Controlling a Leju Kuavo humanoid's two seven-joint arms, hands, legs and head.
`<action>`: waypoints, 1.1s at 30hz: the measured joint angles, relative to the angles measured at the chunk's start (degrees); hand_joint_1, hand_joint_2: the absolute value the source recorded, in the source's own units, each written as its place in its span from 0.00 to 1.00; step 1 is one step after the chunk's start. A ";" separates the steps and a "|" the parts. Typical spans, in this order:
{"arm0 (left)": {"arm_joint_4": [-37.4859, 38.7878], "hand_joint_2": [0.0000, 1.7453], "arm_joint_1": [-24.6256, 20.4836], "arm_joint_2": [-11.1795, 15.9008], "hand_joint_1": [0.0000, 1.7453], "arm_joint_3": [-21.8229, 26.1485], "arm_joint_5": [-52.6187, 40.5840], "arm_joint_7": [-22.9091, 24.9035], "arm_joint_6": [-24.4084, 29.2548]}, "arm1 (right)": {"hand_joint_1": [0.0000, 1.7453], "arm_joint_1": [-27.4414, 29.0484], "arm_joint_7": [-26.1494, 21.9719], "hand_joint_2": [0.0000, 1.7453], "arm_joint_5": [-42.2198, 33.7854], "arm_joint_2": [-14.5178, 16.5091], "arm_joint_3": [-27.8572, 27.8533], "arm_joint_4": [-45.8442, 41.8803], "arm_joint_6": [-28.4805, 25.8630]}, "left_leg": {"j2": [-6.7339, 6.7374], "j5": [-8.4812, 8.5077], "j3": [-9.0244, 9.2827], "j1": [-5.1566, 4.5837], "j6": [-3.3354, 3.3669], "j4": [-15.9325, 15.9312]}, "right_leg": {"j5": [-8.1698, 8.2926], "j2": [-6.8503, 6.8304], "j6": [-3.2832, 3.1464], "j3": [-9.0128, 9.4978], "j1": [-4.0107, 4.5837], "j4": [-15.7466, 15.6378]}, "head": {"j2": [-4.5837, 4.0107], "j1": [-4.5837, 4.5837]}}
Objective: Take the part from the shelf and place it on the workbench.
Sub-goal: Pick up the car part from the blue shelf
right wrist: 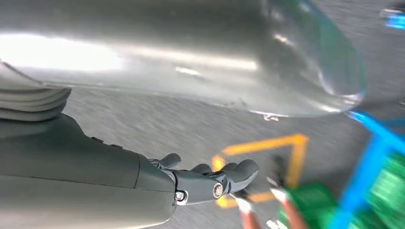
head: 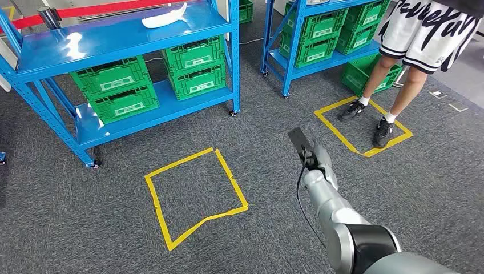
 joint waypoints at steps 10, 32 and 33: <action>1.10 0.00 -1.77 0.67 0.00 -2.07 0.05 1.07 0.00 | 0.00 -15.11 1.34 0.00 7.85 0.79 6.71 -0.15 2.58 | -0.26 0.25 -0.09 0.00 -0.08 0.00 | 0.12 -0.23 -0.08 -0.04 0.00 0.12 | -0.01 0.00; 2.52 0.00 -5.48 2.43 0.00 -7.38 -1.51 1.30 0.00 | 0.00 -33.78 4.82 0.00 28.84 10.25 31.85 0.61 12.20 | -0.47 0.45 -0.25 -0.06 -0.28 0.09 | 0.24 -0.37 -0.14 -0.32 -0.03 0.26 | -0.01 -0.01; 2.55 0.00 -5.51 2.48 0.00 -7.59 -1.64 1.27 0.00 | 0.00 -33.74 4.78 0.00 28.89 10.25 32.41 0.62 12.20 | -0.47 0.45 -0.30 -0.12 -0.27 0.14 | 0.27 -0.36 -0.10 -0.34 -0.06 0.25 | -0.01 0.00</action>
